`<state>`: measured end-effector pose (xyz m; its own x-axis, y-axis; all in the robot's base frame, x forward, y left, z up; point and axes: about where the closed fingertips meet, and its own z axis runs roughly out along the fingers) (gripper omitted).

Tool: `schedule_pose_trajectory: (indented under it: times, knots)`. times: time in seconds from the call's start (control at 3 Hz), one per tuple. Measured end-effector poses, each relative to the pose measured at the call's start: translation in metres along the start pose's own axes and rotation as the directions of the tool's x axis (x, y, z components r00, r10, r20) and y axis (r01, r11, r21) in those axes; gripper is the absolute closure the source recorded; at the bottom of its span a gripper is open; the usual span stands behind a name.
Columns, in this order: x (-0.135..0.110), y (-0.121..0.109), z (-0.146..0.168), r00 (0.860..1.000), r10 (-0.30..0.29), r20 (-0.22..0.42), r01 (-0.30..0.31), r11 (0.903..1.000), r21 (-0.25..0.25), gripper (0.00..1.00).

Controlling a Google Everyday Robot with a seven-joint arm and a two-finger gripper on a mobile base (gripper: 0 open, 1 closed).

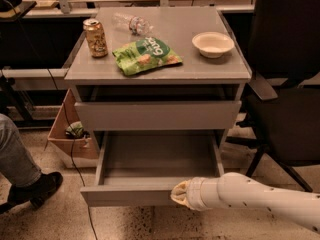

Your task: Close middle drawer

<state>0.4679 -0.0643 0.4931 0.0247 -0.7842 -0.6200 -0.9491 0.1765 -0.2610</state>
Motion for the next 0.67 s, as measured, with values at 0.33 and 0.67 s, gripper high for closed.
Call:
schedule_pose_trajectory:
  times: [0.33,0.67]
  knots:
    - [0.0061,0.0081,0.0089,1.000,0.013,0.016,-0.013,0.9998,-0.013,1.00]
    - [0.0061,0.0081,0.0089,1.000,0.013,0.016,-0.013,0.9998,-0.013,1.00]
